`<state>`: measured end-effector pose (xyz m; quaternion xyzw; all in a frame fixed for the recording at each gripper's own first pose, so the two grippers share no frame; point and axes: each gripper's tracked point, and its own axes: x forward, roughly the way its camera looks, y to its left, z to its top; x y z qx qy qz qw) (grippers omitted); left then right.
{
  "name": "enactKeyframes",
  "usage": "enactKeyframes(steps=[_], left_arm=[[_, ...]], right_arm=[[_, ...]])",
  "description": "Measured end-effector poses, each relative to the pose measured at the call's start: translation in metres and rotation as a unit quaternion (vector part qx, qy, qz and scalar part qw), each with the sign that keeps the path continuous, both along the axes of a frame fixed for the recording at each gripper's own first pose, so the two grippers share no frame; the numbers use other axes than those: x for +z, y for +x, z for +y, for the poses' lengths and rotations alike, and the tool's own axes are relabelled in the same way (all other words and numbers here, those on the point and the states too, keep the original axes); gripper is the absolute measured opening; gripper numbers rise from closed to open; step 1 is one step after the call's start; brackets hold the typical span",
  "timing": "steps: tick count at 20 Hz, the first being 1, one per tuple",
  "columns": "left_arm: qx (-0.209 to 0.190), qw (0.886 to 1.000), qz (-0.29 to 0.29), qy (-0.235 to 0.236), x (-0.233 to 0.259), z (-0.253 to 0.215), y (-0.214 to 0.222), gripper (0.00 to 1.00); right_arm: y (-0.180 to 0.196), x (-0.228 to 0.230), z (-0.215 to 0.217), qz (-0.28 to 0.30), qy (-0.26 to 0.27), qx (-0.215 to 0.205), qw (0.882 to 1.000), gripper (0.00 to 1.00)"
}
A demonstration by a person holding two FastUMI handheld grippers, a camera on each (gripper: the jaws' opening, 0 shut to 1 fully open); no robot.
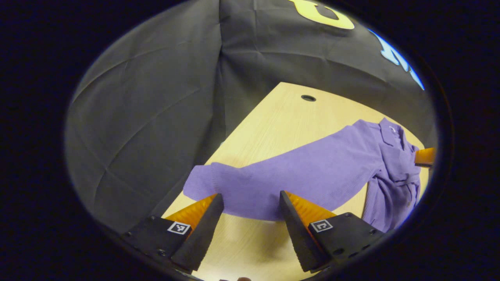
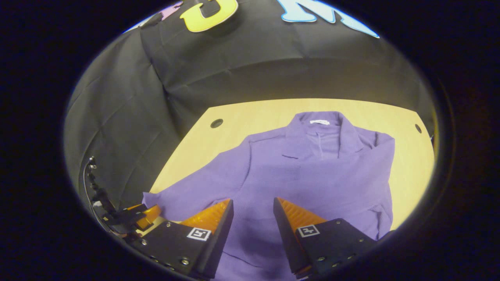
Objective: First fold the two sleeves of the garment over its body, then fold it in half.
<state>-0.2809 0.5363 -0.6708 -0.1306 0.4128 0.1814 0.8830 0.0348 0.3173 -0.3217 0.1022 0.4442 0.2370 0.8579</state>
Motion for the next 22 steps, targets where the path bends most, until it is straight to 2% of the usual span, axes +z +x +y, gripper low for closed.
enactKeyframes(steps=[7, 10, 13, 14, 15, 16, 17, 22], left_arm=[[-0.001, 1.000, 0.007, -0.007, -0.007, -0.004, 0.000, 0.96], [0.003, 1.000, 0.000, 0.000, -0.011, -0.015, 0.009, 0.75], [0.003, 1.000, -0.012, 0.014, -0.011, -0.028, 0.014, 0.36], [0.009, 1.000, -0.015, 0.017, -0.006, -0.029, 0.015, 0.36], [0.012, 1.000, -0.012, 0.021, -0.008, -0.029, 0.016, 0.21], [0.018, 1.000, -0.012, 0.017, -0.010, -0.029, 0.017, 0.21], [0.018, 1.000, -0.004, 0.021, -0.010, -0.028, 0.019, 0.09], [0.006, 0.999, 0.012, 0.040, -0.003, -0.032, 0.022, 0.07]], right_arm=[[0.002, 0.001, -0.021, 0.001, 0.000, -0.021, 1.000, 0.66], [0.003, 0.001, -0.027, 0.004, 0.002, -0.028, 1.000, 0.65], [0.001, 0.001, -0.035, 0.007, 0.002, -0.032, 0.999, 0.66], [0.000, 0.001, -0.039, 0.008, 0.002, -0.032, 0.999, 0.66], [-0.002, 0.001, -0.042, 0.009, 0.000, -0.032, 0.999, 0.66], [-0.001, 0.001, -0.047, 0.008, -0.002, -0.032, 0.999, 0.66], [-0.001, 0.001, -0.050, 0.007, -0.003, -0.033, 0.999, 0.66], [0.002, 0.008, -0.068, 0.002, -0.003, -0.045, 0.999, 0.66]])
